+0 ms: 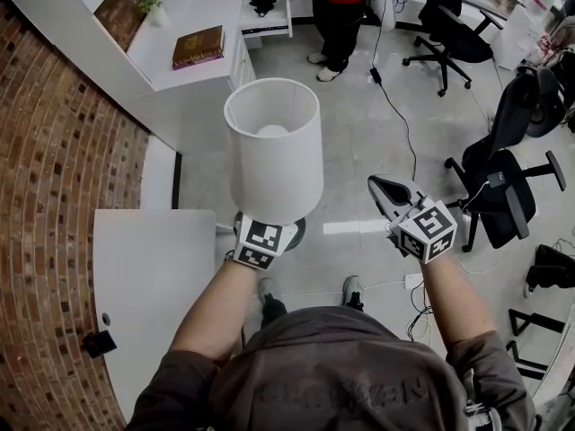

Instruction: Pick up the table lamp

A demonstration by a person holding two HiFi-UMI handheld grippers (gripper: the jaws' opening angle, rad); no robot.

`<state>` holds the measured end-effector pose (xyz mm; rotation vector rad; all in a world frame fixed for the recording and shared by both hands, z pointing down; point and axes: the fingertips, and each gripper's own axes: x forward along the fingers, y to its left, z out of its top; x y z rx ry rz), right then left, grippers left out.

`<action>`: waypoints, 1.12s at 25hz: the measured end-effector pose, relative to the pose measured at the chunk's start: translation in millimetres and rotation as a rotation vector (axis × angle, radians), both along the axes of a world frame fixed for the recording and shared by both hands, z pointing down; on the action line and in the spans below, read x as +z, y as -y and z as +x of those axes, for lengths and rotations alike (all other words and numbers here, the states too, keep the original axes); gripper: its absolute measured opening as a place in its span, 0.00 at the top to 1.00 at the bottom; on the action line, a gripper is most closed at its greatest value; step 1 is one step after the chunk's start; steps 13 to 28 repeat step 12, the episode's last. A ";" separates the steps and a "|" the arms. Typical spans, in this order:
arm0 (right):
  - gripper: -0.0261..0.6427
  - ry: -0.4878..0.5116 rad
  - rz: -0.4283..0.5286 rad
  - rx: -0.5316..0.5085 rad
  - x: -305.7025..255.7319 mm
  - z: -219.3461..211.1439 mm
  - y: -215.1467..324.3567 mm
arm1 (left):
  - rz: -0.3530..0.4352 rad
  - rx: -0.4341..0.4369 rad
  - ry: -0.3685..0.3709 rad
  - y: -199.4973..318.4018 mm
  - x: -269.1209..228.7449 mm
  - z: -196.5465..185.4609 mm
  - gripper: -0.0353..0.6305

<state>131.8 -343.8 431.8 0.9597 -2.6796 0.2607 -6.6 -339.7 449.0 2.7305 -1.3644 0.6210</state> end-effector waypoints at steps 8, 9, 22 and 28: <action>0.97 0.000 0.000 -0.008 0.5 -3.1 -2.0 | 0.010 0.003 0.000 -0.3 -6.9 0.2 0.80; 0.97 0.000 -0.001 -0.008 0.6 -3.4 -2.5 | 0.012 0.004 0.000 -0.5 -8.5 0.4 0.80; 0.97 0.000 -0.002 -0.011 0.9 -4.8 -3.8 | -0.005 -0.007 0.000 -3.0 2.1 -4.3 0.80; 0.97 0.000 -0.002 -0.011 0.9 -4.8 -3.8 | -0.005 -0.007 0.000 -3.0 2.1 -4.3 0.80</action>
